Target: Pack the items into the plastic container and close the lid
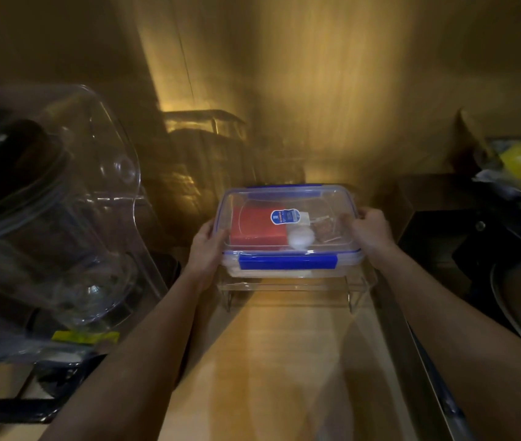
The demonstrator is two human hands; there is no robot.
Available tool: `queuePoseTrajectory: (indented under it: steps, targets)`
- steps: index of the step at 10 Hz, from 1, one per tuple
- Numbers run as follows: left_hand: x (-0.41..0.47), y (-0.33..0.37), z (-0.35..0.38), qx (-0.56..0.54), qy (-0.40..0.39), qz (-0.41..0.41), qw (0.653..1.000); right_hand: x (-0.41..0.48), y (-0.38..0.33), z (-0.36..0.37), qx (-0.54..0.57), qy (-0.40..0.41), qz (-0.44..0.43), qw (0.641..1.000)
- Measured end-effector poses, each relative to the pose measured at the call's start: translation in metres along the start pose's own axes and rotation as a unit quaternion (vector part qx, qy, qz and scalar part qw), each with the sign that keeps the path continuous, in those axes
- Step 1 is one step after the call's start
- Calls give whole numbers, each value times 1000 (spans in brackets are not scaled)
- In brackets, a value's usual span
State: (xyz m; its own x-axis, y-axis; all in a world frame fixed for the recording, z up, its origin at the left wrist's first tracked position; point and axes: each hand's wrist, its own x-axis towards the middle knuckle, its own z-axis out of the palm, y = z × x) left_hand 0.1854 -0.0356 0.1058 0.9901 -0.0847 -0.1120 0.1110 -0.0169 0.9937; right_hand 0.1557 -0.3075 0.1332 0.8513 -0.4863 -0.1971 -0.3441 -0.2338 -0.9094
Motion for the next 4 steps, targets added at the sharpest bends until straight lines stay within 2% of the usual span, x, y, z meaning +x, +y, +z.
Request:
queuePoseTrajectory:
  steps: [2, 3, 4]
  targets:
    - [8, -2, -3, -20, -19, -21, 999, -2, 9, -1, -80, -1, -36, 996]
    - [8, 3, -6, 82, -8, 12, 997, -4, 1, -4, -223, 3, -51, 973]
    - [7, 13, -5, 265, 69, 106, 956, -4, -20, -1, -359, 5, -98, 928]
